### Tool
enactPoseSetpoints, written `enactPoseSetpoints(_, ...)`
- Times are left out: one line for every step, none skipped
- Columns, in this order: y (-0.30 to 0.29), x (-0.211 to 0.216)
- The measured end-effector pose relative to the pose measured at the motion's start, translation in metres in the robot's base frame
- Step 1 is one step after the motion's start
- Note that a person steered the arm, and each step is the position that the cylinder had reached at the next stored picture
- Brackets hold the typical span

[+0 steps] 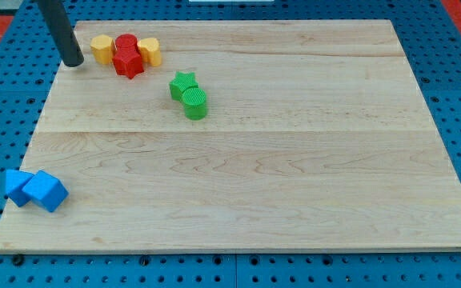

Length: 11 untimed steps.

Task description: Slide the red star to the green star

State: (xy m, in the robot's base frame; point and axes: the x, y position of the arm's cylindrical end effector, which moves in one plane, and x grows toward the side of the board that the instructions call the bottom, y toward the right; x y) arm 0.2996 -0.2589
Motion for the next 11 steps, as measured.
enactPoseSetpoints(0.006, 0.000)
enactPoseSetpoints(0.012, 0.000)
enactPoseSetpoints(0.038, 0.000)
enactPoseSetpoints(0.038, 0.000)
enactPoseSetpoints(0.058, -0.003)
enactPoseSetpoints(0.078, -0.010)
enactPoseSetpoints(0.088, -0.010)
enactPoseSetpoints(0.088, -0.005)
enactPoseSetpoints(0.140, -0.005)
enactPoseSetpoints(0.190, -0.004)
enactPoseSetpoints(0.165, 0.011)
